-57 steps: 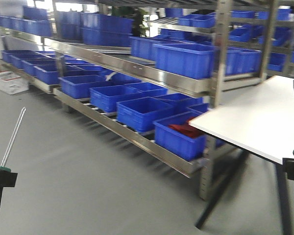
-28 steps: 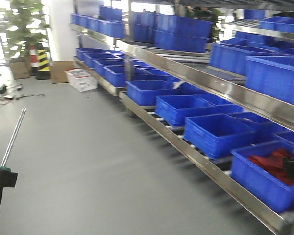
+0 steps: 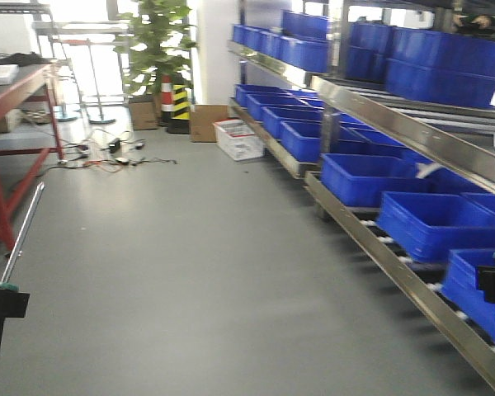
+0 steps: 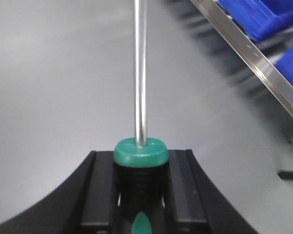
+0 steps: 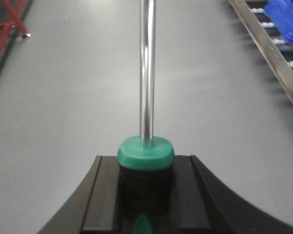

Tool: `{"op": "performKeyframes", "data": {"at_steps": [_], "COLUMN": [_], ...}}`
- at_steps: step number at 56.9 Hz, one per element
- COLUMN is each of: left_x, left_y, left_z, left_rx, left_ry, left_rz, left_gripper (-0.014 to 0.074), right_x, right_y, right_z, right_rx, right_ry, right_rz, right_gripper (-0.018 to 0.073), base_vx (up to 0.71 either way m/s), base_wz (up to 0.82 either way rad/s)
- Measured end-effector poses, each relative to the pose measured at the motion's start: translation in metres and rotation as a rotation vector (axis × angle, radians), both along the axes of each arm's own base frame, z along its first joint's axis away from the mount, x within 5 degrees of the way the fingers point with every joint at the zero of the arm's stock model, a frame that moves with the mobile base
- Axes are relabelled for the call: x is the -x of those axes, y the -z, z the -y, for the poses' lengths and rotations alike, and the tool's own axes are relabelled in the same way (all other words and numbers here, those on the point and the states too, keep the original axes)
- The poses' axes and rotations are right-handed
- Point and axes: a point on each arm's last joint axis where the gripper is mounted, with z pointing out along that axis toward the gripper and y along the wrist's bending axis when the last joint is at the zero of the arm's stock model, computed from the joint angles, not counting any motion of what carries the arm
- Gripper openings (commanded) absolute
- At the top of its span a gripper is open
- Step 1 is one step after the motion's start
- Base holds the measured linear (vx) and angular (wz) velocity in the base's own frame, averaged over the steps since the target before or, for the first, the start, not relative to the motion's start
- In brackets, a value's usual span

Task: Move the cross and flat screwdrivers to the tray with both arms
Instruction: 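Drive along the shelves to the grey tray by the blue bin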

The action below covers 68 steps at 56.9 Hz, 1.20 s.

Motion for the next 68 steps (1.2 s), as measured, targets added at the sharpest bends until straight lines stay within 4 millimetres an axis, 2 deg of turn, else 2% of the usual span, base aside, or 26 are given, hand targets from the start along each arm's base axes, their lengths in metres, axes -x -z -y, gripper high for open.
{"op": "performKeyframes", "data": {"at_steps": [26, 68], "left_x": [0.0008, 0.0009], "left_y": [0.0008, 0.001], "left_z": [0.0001, 0.0], "left_rx": [-0.003, -0.006], "left_ry": [0.005, 0.005], "left_rz": [-0.011, -0.013], "left_gripper": [-0.0001, -0.0001], "right_x": [0.0, -0.0003], "right_y": [0.0, 0.0008], "right_z": [0.0, -0.0001], "right_rx": [0.001, 0.0], "right_ry": [0.0, -0.001], "right_rz": [0.0, 0.0], "right_gripper": [-0.0008, -0.0008], "base_vx": [0.59, 0.55], "base_wz": [0.3, 0.04]}}
